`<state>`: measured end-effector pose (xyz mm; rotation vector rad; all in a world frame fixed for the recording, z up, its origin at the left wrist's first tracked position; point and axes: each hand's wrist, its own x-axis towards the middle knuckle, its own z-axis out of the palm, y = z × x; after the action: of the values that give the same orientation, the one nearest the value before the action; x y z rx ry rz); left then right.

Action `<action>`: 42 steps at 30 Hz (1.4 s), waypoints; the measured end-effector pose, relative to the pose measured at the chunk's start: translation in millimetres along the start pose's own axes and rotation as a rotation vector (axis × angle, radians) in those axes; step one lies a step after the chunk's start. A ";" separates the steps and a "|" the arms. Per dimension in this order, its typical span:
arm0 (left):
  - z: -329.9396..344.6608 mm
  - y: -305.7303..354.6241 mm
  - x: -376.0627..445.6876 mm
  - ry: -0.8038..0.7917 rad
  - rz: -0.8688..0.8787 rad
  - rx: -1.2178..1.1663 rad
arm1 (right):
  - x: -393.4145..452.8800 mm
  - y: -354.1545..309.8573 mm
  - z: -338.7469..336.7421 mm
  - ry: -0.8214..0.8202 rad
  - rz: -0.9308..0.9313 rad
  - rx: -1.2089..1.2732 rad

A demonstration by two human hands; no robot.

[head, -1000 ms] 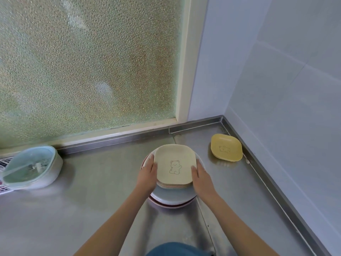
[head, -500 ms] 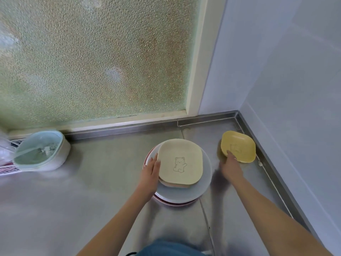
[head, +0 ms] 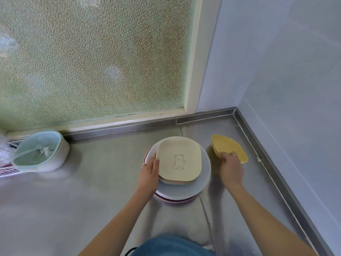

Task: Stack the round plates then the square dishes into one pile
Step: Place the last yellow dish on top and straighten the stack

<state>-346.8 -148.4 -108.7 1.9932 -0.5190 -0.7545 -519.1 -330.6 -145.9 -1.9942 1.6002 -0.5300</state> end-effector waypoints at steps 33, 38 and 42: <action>-9.5 -2.9 11.4 -0.068 0.166 -0.038 | -73.7 -94.2 -14.4 -0.013 -0.145 0.075; -5.0 -6.7 20.9 -0.061 0.228 0.147 | -73.2 -78.9 -3.3 -0.223 -0.103 -0.110; -2.1 -7.7 22.6 -0.046 0.206 0.100 | -70.5 -77.5 3.9 -0.186 -0.106 -0.071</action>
<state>-328.6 -157.3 -121.4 1.9798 -0.7900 -0.6581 -473.0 -248.7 -99.6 -2.1227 1.4254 -0.3199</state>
